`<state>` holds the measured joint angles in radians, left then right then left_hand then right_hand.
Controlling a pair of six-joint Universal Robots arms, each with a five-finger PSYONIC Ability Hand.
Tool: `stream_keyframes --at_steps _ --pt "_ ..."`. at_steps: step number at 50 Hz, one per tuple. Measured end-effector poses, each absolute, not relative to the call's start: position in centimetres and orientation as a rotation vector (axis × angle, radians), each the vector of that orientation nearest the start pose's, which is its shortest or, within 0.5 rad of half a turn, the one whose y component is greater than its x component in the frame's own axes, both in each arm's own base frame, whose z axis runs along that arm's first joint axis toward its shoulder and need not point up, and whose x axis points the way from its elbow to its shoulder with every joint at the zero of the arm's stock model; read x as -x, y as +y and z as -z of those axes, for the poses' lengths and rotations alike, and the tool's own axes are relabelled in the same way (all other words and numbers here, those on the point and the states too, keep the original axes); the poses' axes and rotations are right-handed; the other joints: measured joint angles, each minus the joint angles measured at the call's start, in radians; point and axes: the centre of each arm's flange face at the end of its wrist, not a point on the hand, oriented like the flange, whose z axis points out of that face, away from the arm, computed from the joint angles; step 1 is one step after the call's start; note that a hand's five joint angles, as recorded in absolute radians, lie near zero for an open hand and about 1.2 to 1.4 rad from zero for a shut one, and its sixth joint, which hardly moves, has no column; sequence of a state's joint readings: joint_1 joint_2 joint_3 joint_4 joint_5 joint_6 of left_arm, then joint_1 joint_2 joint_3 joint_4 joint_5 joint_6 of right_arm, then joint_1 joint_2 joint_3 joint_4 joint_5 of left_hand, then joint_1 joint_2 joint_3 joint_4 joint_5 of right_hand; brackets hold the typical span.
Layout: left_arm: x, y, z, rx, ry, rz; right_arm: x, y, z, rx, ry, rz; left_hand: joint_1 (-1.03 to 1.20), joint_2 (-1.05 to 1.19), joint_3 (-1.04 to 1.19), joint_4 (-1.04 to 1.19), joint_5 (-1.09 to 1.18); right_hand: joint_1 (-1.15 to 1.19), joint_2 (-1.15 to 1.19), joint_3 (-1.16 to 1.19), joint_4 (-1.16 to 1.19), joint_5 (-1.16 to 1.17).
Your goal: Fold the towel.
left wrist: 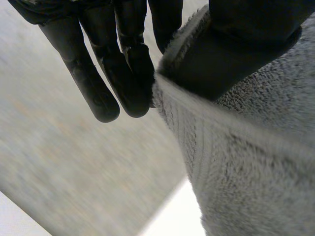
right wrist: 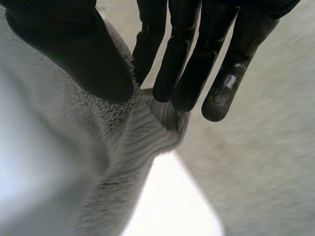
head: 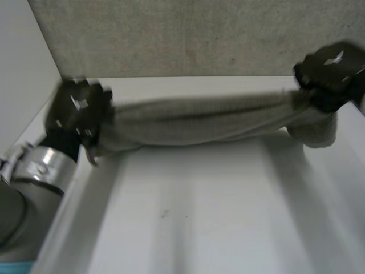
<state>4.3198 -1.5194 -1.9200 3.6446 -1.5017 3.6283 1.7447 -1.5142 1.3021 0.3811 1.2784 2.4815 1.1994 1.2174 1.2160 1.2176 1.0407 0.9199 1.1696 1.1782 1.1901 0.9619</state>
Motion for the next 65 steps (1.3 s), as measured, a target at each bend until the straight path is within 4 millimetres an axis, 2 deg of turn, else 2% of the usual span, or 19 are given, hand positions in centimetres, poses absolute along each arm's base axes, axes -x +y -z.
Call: stream_keyframes --at_steps 5,8,13,16,20,22,28,30,34,36,39,40,43,45,49,53,61,64,65 --pt "24.1 -21.6 -33.6 -0.865 1.619 2.523 -19.6 -23.1 -39.7 1.158 1.958 2.352 0.0 0.0 0.0 0.0 0.0 0.0 0.0 0.0 0.0 0.0" --pt "24.2 -21.0 -36.9 -0.86 1.586 2.555 -19.2 -21.8 -41.9 1.134 1.889 2.456 0.0 0.0 0.0 0.0 0.0 0.0 0.0 0.0 0.0 0.001" --pt "24.1 -20.5 -39.8 -0.868 1.586 2.559 -19.0 -21.0 -42.6 1.15 1.882 2.485 0.0 0.0 0.0 0.0 0.0 0.0 0.0 0.006 0.0 0.008" --pt "24.3 -20.8 -40.4 -0.894 1.627 2.527 -19.0 -21.2 -41.5 1.219 1.948 2.412 0.0 0.0 0.0 0.0 0.0 0.0 0.0 0.006 0.0 0.01" --pt "24.9 -22.1 -38.6 -0.961 1.74 2.435 -19.6 -22.1 -38.9 1.338 2.048 2.252 0.0 0.0 0.0 0.0 0.0 0.0 0.0 0.006 0.0 0.01" --pt "25.7 -23.9 -35.0 -1.043 1.896 2.295 -20.7 -23.3 -35.9 1.443 2.115 2.075 0.0 0.0 0.0 0.0 0.0 0.0 0.0 0.006 0.0 0.011" --pt "26.9 -27.3 -27.8 -1.148 2.123 2.044 -22.3 -26.3 -30.8 1.526 2.23 1.846 0.0 0.0 0.0 0.0 0.0 0.0 0.0 0.006 0.0 0.011" --pt "27.2 -28.4 -26.3 -1.164 2.144 2.003 -22.8 -27.9 -29.4 1.529 2.274 1.821 0.0 0.0 0.0 0.0 0.0 -0.001 0.0 0.006 0.0 0.011" --pt "28.0 -30.6 -25.8 -1.166 2.078 2.028 -23.4 -30.6 -28.4 1.507 2.305 1.887 0.0 0.0 0.0 0.0 0.0 0.0 0.0 0.006 0.0 0.011" --pt "28.6 -32.4 -27.4 -1.129 1.945 2.126 -24.2 -32.8 -29.3 1.449 2.267 2.075 0.0 0.0 0.0 0.0 0.0 0.0 0.0 0.006 0.0 0.011" --pt "28.9 -33.7 -30.0 -1.06 1.795 2.244 -25.0 -34.1 -31.2 1.363 2.177 2.288 0.0 0.0 0.0 0.0 0.0 0.0 0.0 0.006 0.0 0.017" --pt "29.0 -34.3 -32.6 -0.984 1.67 2.34 -25.6 -34.7 -33.2 1.267 2.075 2.465 0.0 0.0 0.0 0.0 0.0 0.0 0.0 0.006 0.0 0.024" --pt "28.9 -34.6 -34.9 -0.905 1.565 2.418 -25.8 -34.8 -34.0 1.223 2.027 2.533 0.0 0.0 0.0 0.0 0.0 0.0 0.0 0.006 0.0 0.027" --pt "28.3 -34.3 -39.4 -0.726 1.37 2.56 -26.3 -34.5 -38.0 0.991 1.77 2.805 0.0 0.0 0.0 0.0 0.0 0.0 0.0 0.006 0.0 0.032" --pt "27.4 -33.0 -42.2 -0.56 1.253 2.672 -26.1 -33.2 -39.7 0.831 1.592 2.913 0.003 0.0 0.0 0.0 0.0 0.0 0.0 0.006 0.0 0.034" --pt "27.1 -32.5 -40.8 -0.556 1.306 2.671 -25.9 -32.3 -38.1 0.84 1.609 2.87 0.003 0.0 0.0 0.0 0.0 0.0 0.0 0.006 0.0 0.035" --pt "26.9 -30.8 -30.2 -0.796 1.664 2.46 -25.4 -30.5 -29.5 1.031 1.901 2.571 0.003 0.0 0.0 0.0 0.0 0.0 0.0 0.006 0.0 0.037" --pt "26.8 -30.0 -27.6 -0.862 1.737 2.404 -25.3 -30.2 -27.6 1.075 1.969 2.49 0.003 0.0 0.0 0.0 0.0 -0.01 -0.025 -0.022 -0.019 0.021" --pt "26.8 -29.5 -26.5 -0.891 1.767 2.381 -25.3 -30.0 -26.3 1.105 2.013 2.431 0.003 0.0 0.0 0.0 0.0 -0.106 -0.156 -0.155 -0.163 -0.107"
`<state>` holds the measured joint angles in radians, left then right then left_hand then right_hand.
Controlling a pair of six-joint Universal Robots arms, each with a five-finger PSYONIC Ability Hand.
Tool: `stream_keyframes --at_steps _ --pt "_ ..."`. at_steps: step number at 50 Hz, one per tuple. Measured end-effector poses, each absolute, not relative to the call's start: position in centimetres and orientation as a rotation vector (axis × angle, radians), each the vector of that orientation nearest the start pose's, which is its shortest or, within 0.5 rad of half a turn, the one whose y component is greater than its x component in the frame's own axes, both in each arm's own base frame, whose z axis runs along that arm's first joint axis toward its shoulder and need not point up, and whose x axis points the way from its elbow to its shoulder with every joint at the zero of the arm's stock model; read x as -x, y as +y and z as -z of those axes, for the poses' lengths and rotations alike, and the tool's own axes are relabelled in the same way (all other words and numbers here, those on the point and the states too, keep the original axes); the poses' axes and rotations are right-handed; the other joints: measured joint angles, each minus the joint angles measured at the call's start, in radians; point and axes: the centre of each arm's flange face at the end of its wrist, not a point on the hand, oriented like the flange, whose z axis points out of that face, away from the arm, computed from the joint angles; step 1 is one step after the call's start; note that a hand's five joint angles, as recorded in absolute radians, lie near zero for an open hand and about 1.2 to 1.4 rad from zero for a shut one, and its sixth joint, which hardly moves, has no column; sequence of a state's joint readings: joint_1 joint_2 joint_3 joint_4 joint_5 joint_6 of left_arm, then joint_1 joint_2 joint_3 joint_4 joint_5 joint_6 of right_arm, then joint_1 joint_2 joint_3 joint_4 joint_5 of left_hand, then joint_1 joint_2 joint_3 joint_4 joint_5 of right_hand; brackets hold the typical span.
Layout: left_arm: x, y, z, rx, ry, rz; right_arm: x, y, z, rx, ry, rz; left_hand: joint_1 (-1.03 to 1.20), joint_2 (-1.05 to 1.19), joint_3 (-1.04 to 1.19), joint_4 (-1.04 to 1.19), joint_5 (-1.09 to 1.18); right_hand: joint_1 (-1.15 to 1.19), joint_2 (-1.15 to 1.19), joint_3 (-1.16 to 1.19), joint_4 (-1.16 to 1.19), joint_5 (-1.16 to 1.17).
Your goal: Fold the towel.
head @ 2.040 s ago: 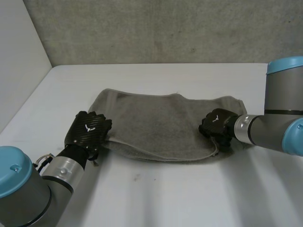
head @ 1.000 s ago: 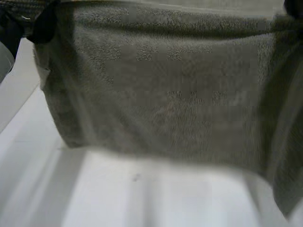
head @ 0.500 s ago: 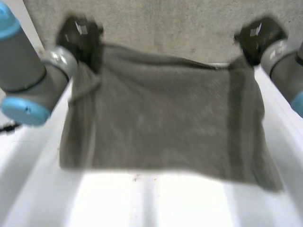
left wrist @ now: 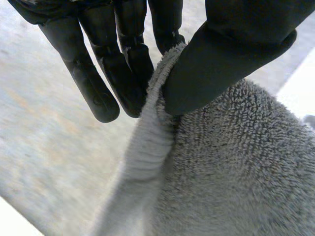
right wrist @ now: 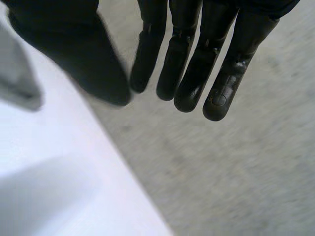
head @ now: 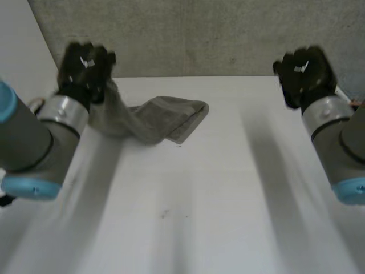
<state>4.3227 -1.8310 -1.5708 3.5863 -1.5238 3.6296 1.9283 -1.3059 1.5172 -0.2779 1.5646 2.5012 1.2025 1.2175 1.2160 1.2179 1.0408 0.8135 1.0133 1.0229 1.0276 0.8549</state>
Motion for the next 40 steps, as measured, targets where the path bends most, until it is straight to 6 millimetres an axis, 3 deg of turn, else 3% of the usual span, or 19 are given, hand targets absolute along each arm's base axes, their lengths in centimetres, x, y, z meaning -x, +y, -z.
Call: stream_keyframes --at_steps 2,6,8,14,20,23,24,28,33,35,40 --pt "26.7 -29.0 -25.7 -0.915 1.787 2.366 -25.3 -30.0 -25.4 1.13 2.043 2.383 0.0 0.0 0.0 0.0 0.0 -0.256 -0.362 -0.364 -0.356 -0.352" --pt "26.5 -27.7 -25.3 -0.942 1.8 2.359 -25.4 -29.9 -24.1 1.173 2.081 2.297 0.0 0.0 0.0 0.0 0.0 -0.383 -0.517 -0.529 -0.535 -0.539" --pt "26.3 -25.5 -26.0 -0.96 1.783 2.384 -25.9 -30.1 -23.4 1.209 2.072 2.196 0.0 0.0 0.0 0.0 0.0 -0.481 -0.631 -0.655 -0.664 -0.67" --pt "25.9 -21.3 -28.3 -0.977 1.717 2.465 -27.0 -30.1 -24.3 1.193 1.967 2.053 0.0 0.0 0.0 0.0 0.0 -0.485 -0.632 -0.661 -0.674 -0.683" --pt "25.2 -15.3 -30.2 -1.036 1.655 2.563 -29.1 -29.7 -25.4 1.176 1.82 1.783 0.0 0.0 0.0 0.0 0.0 -0.485 -0.632 -0.661 -0.674 -0.683" --pt "25.2 -14.0 -30.4 -1.063 1.649 2.581 -29.7 -29.7 -25.3 1.181 1.796 1.726 0.0 0.0 0.0 0.0 0.0 -0.485 -0.632 -0.661 -0.674 -0.683" --pt "25.1 -12.5 -30.6 -1.098 1.647 2.598 -30.6 -29.7 -24.9 1.196 1.765 1.658 0.0 0.0 0.0 0.0 0.0 -0.485 -0.632 -0.661 -0.674 -0.683" --pt "25.0 -10.2 -30.6 -1.168 1.661 2.608 -33.1 -29.0 -23.7 1.243 1.698 1.555 0.0 0.0 0.0 0.0 0.0 -0.485 -0.632 -0.661 -0.674 -0.683" --pt "24.8 -8.9 -30.6 -1.212 1.684 2.598 -36.5 -27.3 -21.5 1.305 1.635 1.45 0.0 0.0 0.0 0.0 0.0 -0.485 -0.632 -0.661 -0.674 -0.686" --pt "24.7 -8.8 -30.6 -1.214 1.686 2.596 -37.0 -27.0 -21.0 1.313 1.631 1.432 0.0 0.0 0.0 0.0 0.0 -0.485 -0.632 -0.661 -0.674 -0.686" --pt "24.6 -8.7 -30.6 -1.21 1.694 2.588 -39.5 -24.2 -16.8 1.368 1.634 1.28 0.0 0.0 0.0 0.0 0.0 -0.442 -0.596 -0.615 -0.621 -0.624"
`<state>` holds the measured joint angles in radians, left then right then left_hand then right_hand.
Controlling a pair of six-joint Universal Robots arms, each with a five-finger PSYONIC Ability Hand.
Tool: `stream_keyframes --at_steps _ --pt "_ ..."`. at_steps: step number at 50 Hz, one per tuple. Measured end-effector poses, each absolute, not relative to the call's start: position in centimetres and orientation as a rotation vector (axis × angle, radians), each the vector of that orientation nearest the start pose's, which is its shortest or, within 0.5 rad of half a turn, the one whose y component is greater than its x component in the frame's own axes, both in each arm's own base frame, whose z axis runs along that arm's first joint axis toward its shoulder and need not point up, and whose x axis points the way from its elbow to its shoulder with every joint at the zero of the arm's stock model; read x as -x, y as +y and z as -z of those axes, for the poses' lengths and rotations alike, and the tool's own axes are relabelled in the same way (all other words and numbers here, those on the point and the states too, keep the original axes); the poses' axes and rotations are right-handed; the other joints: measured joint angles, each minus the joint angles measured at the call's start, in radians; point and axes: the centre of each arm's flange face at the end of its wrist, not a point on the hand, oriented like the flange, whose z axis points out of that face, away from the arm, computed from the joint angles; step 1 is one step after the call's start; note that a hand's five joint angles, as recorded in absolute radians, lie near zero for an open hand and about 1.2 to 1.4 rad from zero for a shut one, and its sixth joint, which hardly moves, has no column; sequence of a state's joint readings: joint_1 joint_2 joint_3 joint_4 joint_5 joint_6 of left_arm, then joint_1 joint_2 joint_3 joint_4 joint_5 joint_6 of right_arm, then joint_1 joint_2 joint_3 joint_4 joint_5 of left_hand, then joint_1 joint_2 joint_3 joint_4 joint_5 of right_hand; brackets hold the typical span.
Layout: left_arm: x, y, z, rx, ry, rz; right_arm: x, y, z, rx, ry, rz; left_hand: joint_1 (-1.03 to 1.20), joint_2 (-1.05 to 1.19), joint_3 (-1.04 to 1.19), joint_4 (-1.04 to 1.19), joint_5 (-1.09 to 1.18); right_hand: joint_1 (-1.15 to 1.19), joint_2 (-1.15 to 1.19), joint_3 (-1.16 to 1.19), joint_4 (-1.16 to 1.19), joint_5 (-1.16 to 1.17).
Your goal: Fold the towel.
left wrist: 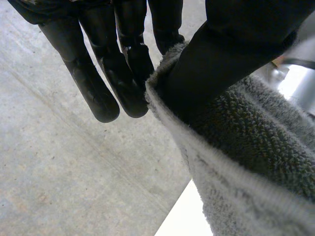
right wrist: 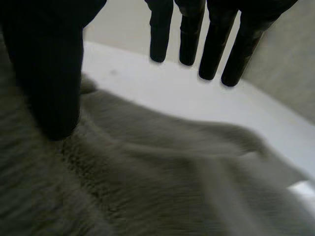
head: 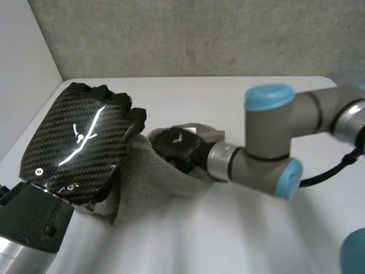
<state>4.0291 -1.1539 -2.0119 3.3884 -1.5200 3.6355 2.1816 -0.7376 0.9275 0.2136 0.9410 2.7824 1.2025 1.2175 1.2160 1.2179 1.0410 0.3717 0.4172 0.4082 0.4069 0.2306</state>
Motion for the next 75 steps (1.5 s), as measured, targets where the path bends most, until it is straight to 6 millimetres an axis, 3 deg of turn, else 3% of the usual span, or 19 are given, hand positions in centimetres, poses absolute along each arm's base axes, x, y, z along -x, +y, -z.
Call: stream_keyframes --at_steps 1,2,6,8,13,17,21,25,26,30,33,35,37,46,54,58,63,69,75 --pt "24.6 -8.8 -30.6 -1.209 1.694 2.586 -39.7 -23.9 -16.4 1.372 1.638 1.267 0.0 0.0 0.0 0.0 0.0 0.0 0.0 0.0 0.0 0.0" --pt "24.6 -8.8 -30.6 -1.207 1.696 2.585 -39.8 -23.7 -16.1 1.375 1.641 1.257 0.0 0.0 0.0 0.0 0.0 0.272 0.3 0.276 0.278 0.263" --pt "24.6 -9.3 -30.4 -1.2 1.702 2.572 -40.1 -23.6 -16.1 1.377 1.661 1.276 0.0 0.0 0.0 0.0 0.0 0.607 0.734 0.728 0.734 0.708" --pt "24.6 -9.4 -30.3 -1.197 1.704 2.568 -40.1 -23.8 -16.4 1.373 1.666 1.298 0.0 0.0 0.0 0.0 0.0 0.607 0.734 0.728 0.734 0.708" --pt "24.5 -11.3 -29.7 -1.151 1.72 2.524 -38.1 -26.8 -21.0 1.294 1.722 1.517 0.0 0.0 0.0 0.0 0.0 0.609 0.757 0.772 0.783 0.744" --pt "24.1 -13.6 -29.4 -1.068 1.712 2.499 -34.1 -29.3 -24.7 1.197 1.809 1.7 0.0 0.0 0.0 0.0 0.0 0.609 0.757 0.772 0.783 0.744" --pt "23.7 -15.4 -29.3 -1.001 1.689 2.494 -31.0 -30.2 -26.0 1.122 1.912 1.804 0.0 0.0 0.0 0.0 0.0 0.609 0.757 0.772 0.783 0.746" --pt "23.7 -16.1 -29.2 -0.982 1.682 2.492 -29.2 -30.0 -26.2 1.083 1.984 1.854 0.0 0.0 0.0 0.0 0.0 0.609 0.757 0.772 0.783 0.746" --pt "23.7 -16.9 -28.8 -0.968 1.684 2.482 -27.2 -28.7 -26.1 1.056 2.067 1.9 0.0 0.0 0.0 0.0 0.0 0.609 0.757 0.772 0.783 0.747" --pt "23.9 -17.3 -28.2 -0.979 1.706 2.465 -26.0 -26.6 -25.6 1.084 2.111 1.895 0.0 0.0 0.0 0.0 0.0 0.57 0.703 0.716 0.737 0.711" --pt "24.1 -17.2 -27.8 -0.994 1.72 2.457 -25.9 -25.7 -25.0 1.121 2.11 1.866 0.0 0.0 0.0 0.0 0.0 0.294 0.422 0.439 0.446 0.443" --pt "24.2 -16.9 -27.7 -1.01 1.726 2.457 -26.3 -25.3 -24.3 1.164 2.089 1.823 0.0 0.0 0.0 0.0 0.0 -0.068 -0.04 -0.023 -0.007 -0.01" --pt "24.4 -16.5 -27.9 -1.02 1.72 2.468 -26.9 -25.4 -23.9 1.188 2.07 1.794 0.0 0.0 0.0 0.0 0.0 -0.13 -0.136 -0.134 -0.133 -0.137" --pt "24.5 -14.4 -30.0 -1.025 1.63 2.568 -31.3 -25.9 -21.3 1.316 1.95 1.576 0.0 0.0 0.0 0.0 0.0 -0.135 -0.149 -0.158 -0.148 -0.157" --pt "24.2 -13.6 -30.6 -1.03 1.624 2.575 -34.7 -24.9 -16.5 1.422 1.838 1.235 0.0 0.0 0.0 0.0 0.0 -0.135 -0.149 -0.158 -0.148 -0.157" --pt "24.2 -13.6 -30.6 -1.032 1.63 2.57 -35.7 -24.2 -15.2 1.446 1.808 1.165 0.0 0.0 0.0 0.0 0.0 -0.062 -0.06 -0.065 -0.059 -0.063" --pt "24.3 -14.0 -30.5 -1.027 1.632 2.566 -36.6 -24.3 -14.7 1.456 1.808 1.169 0.0 0.0 0.0 0.0 0.0 0.569 0.707 0.707 0.713 0.688" --pt "24.3 -15.2 -30.3 -1.007 1.645 2.543 -36.2 -25.9 -17.0 1.398 1.881 1.348 0.0 0.0 0.0 0.0 0.0 0.578 0.753 0.769 0.779 0.738" --pt "24.2 -16.9 -29.3 -0.989 1.684 2.494 -33.5 -27.4 -20.6 1.25 1.941 1.639 0.0 0.0 0.0 0.0 0.0 0.578 0.753 0.77 0.783 0.741"
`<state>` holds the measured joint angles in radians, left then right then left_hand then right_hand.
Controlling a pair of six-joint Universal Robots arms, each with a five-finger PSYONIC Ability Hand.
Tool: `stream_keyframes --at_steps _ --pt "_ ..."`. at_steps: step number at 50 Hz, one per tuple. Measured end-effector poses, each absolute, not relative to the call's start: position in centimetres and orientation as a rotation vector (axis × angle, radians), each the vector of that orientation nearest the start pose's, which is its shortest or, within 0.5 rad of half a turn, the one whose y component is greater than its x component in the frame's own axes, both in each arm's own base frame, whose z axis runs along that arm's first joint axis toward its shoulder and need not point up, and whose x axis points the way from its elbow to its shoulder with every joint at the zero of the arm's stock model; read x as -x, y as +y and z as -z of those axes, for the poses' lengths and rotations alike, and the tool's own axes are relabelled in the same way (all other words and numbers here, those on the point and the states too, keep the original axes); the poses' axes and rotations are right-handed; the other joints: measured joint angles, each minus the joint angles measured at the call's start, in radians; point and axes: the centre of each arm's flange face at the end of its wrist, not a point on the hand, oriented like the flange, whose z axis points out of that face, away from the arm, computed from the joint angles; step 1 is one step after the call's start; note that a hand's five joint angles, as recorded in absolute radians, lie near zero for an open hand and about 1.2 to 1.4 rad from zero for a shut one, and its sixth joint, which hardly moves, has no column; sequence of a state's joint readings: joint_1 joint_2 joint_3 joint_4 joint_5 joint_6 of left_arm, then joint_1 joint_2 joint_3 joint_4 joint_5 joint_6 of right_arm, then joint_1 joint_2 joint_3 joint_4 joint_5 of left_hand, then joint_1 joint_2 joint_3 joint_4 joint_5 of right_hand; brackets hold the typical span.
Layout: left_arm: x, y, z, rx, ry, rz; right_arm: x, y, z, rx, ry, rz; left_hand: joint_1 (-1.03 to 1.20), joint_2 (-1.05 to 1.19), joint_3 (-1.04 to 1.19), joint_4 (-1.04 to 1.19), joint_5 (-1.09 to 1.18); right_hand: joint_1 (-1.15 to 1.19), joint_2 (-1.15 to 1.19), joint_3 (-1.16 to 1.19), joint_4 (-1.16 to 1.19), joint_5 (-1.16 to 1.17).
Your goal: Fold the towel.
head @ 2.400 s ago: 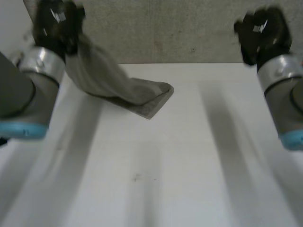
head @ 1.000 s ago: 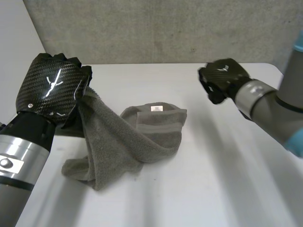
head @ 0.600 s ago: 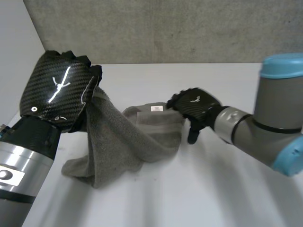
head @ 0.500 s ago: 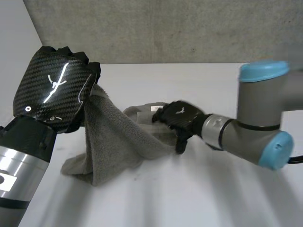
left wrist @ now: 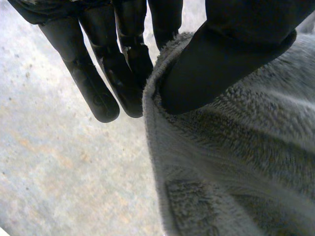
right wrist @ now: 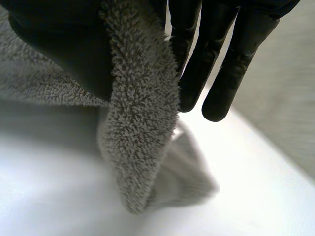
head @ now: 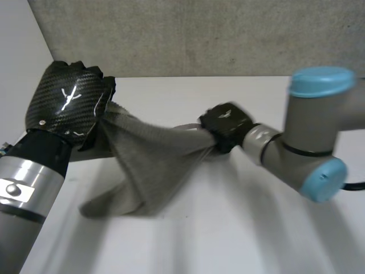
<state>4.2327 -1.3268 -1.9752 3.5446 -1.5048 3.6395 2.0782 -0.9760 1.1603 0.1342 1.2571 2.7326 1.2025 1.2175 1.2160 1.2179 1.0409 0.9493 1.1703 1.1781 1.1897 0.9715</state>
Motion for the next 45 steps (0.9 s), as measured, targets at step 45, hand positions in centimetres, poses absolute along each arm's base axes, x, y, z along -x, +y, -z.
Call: stream_keyframes --at_steps 45 --pt "26.3 -17.4 -22.5 -1.164 1.879 2.33 -27.2 -25.0 -25.4 1.074 2.206 1.696 0.001 0.0 0.0 0.0 0.0 -0.717 -0.909 -0.933 -0.933 -0.902"
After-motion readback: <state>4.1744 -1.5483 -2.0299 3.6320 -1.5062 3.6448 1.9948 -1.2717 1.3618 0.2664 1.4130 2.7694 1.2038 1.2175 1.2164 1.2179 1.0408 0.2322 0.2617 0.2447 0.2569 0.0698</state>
